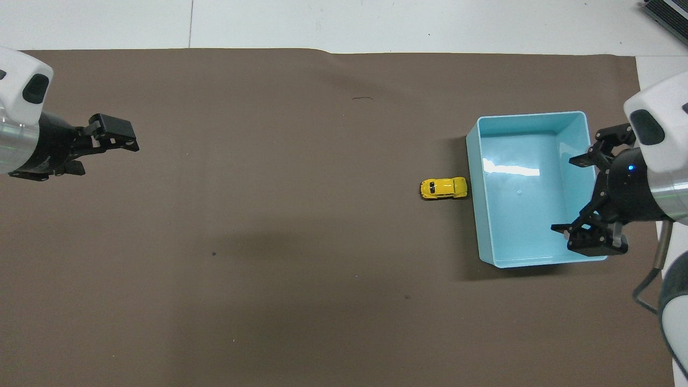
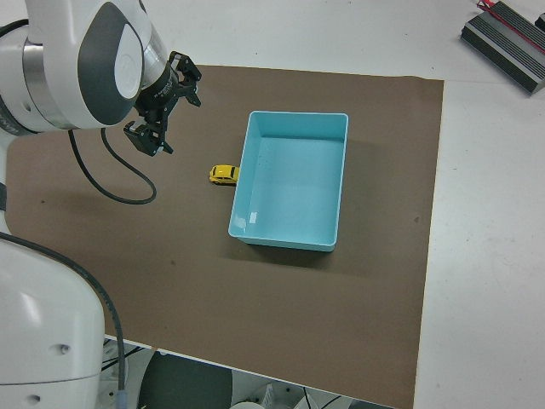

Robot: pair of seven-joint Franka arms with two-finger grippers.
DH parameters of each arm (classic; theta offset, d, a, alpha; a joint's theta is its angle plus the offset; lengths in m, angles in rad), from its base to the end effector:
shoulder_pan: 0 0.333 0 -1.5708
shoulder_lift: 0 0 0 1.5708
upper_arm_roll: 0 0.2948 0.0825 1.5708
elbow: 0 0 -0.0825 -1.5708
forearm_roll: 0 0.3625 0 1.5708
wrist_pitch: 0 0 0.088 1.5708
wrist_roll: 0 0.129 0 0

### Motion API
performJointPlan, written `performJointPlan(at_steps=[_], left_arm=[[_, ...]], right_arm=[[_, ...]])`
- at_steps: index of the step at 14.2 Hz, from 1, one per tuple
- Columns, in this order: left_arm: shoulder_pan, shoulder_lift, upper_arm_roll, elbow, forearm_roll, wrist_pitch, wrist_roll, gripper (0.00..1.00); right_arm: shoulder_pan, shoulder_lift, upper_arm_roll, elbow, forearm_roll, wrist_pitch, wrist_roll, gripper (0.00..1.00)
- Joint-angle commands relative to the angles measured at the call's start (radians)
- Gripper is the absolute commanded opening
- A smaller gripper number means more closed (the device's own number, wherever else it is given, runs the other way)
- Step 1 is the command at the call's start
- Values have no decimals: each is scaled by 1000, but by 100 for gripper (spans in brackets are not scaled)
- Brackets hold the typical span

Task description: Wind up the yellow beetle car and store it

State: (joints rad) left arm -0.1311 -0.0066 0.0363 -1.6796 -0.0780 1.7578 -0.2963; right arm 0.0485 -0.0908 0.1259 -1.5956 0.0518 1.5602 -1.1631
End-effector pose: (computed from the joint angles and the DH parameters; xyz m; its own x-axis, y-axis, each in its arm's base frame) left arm 0.5450 -0.0604 0.5527 0.9752 0.2136 0.0578 0.2073 -0.9733 0.0989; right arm 0.4975 0.0975 0.6161 0.2281 0.9719 0.0587 0.9725 -0.2303 0.0342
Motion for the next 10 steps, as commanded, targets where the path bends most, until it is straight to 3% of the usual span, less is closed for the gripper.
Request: performJointPlan(at_steps=[1,7,10], left_arm=[[54,-32,-10,-9,6,-60,144,100],[82,-58,11,-3,27,-87,393,100],[67,-50,-1,82,80,-150,398,100]], right_arm=[[22,29,8,-3,-19,1,-142,100],[83,72,11,-1,-70,31,-196,100],[122,115,12,-1,-102,61,-196,100]])
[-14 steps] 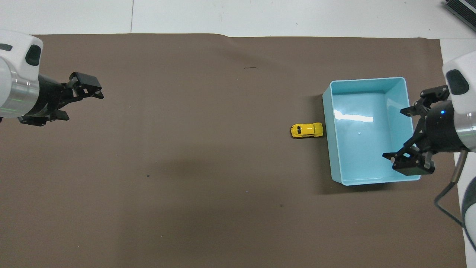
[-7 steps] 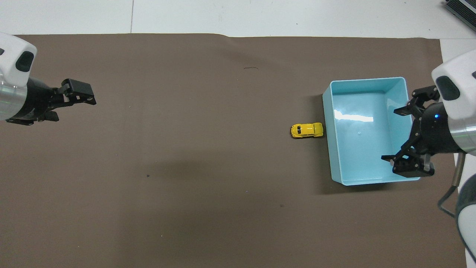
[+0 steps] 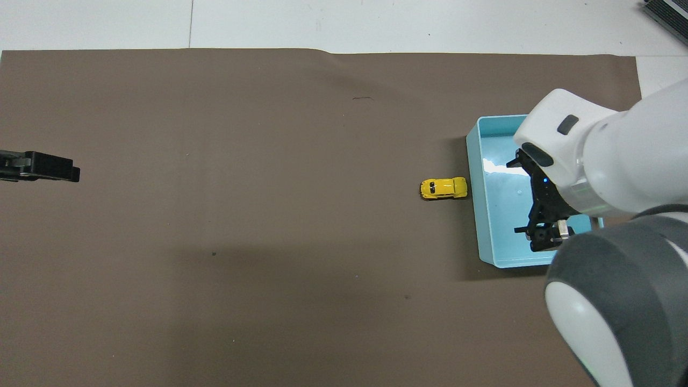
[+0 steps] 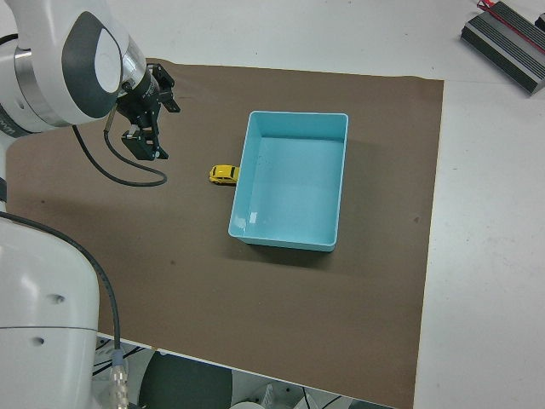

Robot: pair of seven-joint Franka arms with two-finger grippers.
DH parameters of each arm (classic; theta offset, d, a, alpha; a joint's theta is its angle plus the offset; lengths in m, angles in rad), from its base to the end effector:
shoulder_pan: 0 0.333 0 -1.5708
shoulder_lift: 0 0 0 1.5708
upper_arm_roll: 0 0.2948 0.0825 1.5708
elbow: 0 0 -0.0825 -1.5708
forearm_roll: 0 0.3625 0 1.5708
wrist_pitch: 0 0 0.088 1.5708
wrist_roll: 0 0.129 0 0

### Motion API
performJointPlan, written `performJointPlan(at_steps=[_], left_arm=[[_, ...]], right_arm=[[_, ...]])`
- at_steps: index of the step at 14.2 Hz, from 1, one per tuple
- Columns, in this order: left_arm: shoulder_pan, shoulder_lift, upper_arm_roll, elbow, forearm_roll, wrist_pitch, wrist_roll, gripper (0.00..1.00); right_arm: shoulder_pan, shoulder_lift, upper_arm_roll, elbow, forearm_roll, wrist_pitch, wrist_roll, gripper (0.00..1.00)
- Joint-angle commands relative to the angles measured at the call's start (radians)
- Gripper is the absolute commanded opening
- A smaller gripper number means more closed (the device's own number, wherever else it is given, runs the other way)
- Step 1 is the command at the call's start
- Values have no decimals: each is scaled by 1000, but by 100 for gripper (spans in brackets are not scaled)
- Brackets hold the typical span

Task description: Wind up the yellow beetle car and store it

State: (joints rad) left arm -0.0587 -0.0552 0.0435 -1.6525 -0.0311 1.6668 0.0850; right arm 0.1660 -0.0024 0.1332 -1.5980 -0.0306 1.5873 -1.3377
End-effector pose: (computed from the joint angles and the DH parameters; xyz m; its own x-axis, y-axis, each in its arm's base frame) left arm 0.5273 -0.0112 0.5822 0.9927 -0.0969 0.0719 -0.0991 -0.9947 0.0275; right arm 0.5106 0.1535 0.5718 -0.0667 0.9973 -0.0320 0.9978 0.0667 -0.0010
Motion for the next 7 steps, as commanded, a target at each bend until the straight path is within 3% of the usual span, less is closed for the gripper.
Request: performJointPlan(at_steps=[1,7], left_arm=[[-7,-3,-10,66,33,-68,16,100],[10,-64,-30,10,30,-90,76,100]], right_arm=[[4,27,5,-6,-12,55,-21,100],[-11,33,3,-40,-9,88,-29,100]])
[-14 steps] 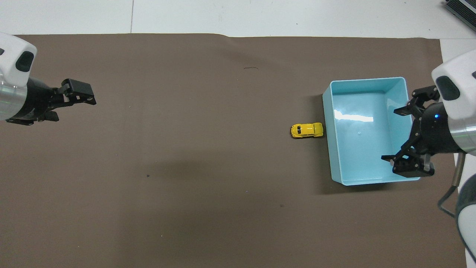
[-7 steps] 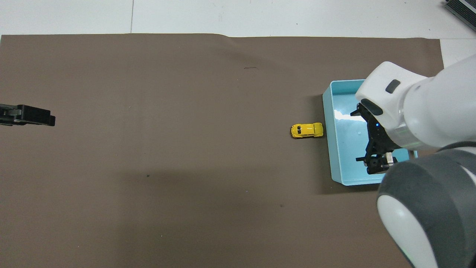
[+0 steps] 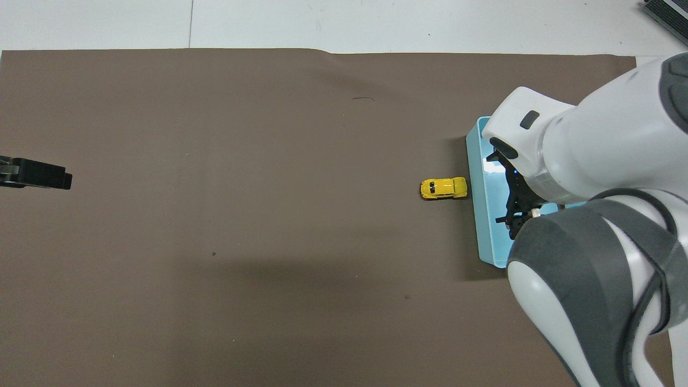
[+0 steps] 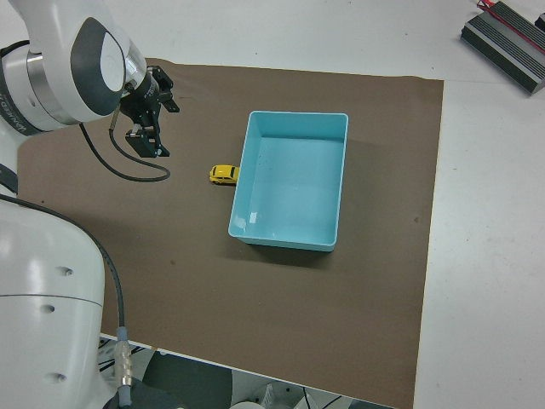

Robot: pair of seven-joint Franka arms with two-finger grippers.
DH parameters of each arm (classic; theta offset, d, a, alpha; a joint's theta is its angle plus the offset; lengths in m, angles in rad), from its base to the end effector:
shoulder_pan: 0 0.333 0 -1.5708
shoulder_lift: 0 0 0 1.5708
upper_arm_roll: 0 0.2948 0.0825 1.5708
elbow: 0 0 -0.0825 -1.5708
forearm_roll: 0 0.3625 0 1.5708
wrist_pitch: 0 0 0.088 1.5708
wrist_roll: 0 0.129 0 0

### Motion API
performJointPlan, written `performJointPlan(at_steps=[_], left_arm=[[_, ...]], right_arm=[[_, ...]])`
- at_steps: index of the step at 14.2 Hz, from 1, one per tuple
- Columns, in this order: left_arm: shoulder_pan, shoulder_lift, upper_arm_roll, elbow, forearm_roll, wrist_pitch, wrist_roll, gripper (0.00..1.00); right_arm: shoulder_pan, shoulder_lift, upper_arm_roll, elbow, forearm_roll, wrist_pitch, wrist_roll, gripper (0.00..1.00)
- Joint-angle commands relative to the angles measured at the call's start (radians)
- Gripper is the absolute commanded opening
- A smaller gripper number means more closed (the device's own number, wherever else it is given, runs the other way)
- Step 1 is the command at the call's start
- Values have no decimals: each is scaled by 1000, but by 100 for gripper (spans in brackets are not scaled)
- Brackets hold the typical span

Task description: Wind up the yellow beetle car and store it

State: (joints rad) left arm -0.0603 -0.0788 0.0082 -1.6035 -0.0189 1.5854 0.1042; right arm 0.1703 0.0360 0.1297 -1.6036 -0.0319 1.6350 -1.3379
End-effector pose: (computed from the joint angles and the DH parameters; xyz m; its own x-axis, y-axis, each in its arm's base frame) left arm 0.5122 -0.0290 0.6091 0.9859 -0.1553 0.0624 -0.1564 -0.9876 0.0131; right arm 0.5247 0.1571 0.5528 -0.0690 0.9972 -0.0274 0.9976 0.0691 0.0021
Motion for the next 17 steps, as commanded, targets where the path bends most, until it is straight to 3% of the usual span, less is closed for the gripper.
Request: performJointPlan(at_steps=[1,12,17], left_arm=[[11,-41,12,-39,17,-7,92,100],[2,-22,13,-39,19,15,58,100],[-9,-19,-5,-30,47,10,0,100]], right_arm=[[-18,-2,7,-47,-8,60,-32,100],[-70,61,7,-154,-5,241,-96,100],[-77,93,7,-173,-3,255,-104,100]])
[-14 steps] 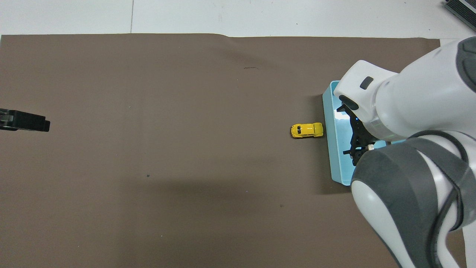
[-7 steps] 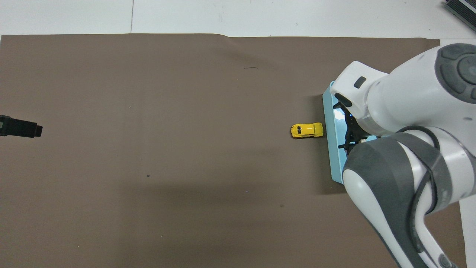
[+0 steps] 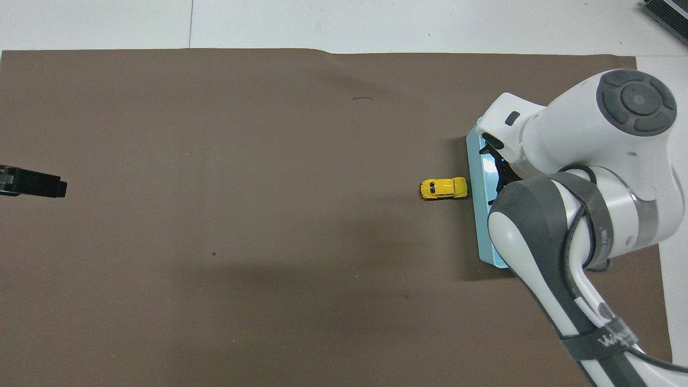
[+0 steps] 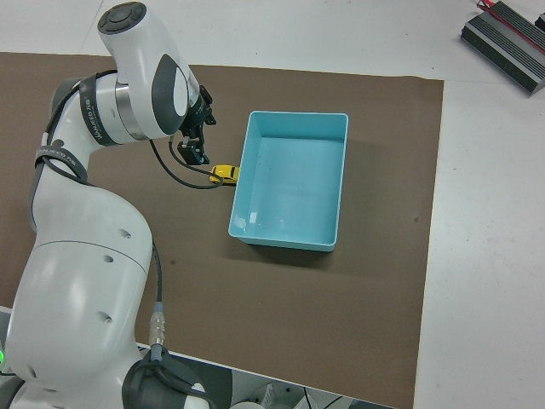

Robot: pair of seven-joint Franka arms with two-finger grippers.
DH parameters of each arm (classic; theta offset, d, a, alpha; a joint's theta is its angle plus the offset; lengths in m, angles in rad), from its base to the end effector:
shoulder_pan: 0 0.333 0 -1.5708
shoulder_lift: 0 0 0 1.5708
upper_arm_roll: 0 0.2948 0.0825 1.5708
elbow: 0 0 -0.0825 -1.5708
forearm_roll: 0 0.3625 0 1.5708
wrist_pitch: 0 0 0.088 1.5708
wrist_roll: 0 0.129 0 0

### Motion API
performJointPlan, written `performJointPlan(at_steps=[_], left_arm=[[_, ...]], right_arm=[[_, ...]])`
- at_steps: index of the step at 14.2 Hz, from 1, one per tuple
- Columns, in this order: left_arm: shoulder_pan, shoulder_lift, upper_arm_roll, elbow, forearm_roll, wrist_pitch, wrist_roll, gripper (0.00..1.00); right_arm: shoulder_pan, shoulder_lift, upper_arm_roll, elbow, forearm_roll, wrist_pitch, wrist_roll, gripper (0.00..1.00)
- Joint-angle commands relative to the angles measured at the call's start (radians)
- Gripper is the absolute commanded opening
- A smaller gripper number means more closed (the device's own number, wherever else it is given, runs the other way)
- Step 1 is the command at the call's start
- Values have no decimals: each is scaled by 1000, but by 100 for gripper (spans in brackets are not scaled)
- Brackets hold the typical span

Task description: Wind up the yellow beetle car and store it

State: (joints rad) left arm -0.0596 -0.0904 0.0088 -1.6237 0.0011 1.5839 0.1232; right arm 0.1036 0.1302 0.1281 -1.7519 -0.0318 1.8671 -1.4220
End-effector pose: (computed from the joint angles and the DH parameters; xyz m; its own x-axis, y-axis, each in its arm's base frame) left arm 0.5085 -0.0255 0.6057 0.9836 -0.1731 0.0502 -0.1730 -0.9849 -0.0065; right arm 0.5623 0.1268 0.4524 -0.0914 0.9957 -0.0156 0.9958 0.0912 -0.0117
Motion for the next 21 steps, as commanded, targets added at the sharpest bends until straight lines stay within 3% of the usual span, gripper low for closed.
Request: performJointPlan(at_steps=[1,10,21], left_arm=[[-6,-8,-6,-10,27,10,-17,100],[-2,-15,-6,-27,20,7,-7,100],[-5,-17,-6,-30,-13,1,-20,100]], right_arm=[[-10,-7,8,-44,-2,46,-15,100],[-7,15,8,-152,3,185,-3,100],[2,107,8,-186,3,336,28,100]])
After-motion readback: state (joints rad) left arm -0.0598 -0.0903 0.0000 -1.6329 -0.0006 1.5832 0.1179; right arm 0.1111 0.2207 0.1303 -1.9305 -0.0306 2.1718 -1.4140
